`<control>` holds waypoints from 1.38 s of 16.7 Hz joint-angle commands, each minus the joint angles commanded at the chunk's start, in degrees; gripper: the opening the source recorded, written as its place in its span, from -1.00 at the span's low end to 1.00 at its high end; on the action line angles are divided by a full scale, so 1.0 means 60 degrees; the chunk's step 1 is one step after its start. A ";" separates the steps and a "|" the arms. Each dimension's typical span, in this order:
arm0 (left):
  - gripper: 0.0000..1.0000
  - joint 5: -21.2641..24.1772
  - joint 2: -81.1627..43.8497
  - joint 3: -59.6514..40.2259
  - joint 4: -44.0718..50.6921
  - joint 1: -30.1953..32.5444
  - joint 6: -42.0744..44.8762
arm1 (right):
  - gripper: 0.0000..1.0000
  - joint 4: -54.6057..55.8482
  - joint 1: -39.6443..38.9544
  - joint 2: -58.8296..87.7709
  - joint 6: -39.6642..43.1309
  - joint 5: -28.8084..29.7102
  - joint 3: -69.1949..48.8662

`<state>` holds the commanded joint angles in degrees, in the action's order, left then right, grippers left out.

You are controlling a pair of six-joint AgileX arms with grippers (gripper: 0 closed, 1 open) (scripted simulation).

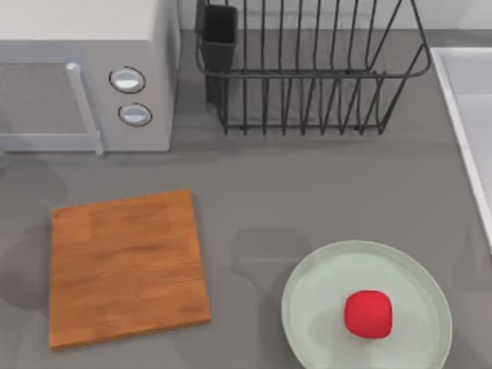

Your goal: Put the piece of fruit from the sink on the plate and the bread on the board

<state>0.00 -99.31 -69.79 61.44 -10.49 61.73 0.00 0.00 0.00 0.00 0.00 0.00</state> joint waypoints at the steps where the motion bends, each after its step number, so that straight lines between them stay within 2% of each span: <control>1: -1.00 0.0000 0.0156 -0.0213 0.0306 0.0011 -0.0014 | 1.00 0.0000 0.0000 0.0000 0.0000 0.0000 0.0000; 8: -1.00 -0.0004 0.0327 -0.0424 0.0606 0.0001 -0.0027 | 1.00 0.0000 0.0000 0.0000 0.0000 0.0000 0.0000; 12: -1.00 0.0006 0.0216 -0.0509 0.0626 0.0153 -0.0954 | 1.00 0.0000 0.0000 0.0000 0.0000 0.0000 0.0000; 17: -1.00 0.0034 -0.0263 -0.0809 0.0763 0.0770 -0.4373 | 1.00 0.0000 0.0000 0.0000 0.0000 0.0000 0.0000; 23: -1.00 0.0119 -0.0679 -0.1029 0.0864 0.1946 -1.0686 | 1.00 0.0000 0.0000 0.0000 0.0000 0.0000 0.0000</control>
<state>0.72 -103.38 -75.96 66.62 1.19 -2.38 0.00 0.00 0.00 0.00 0.00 0.00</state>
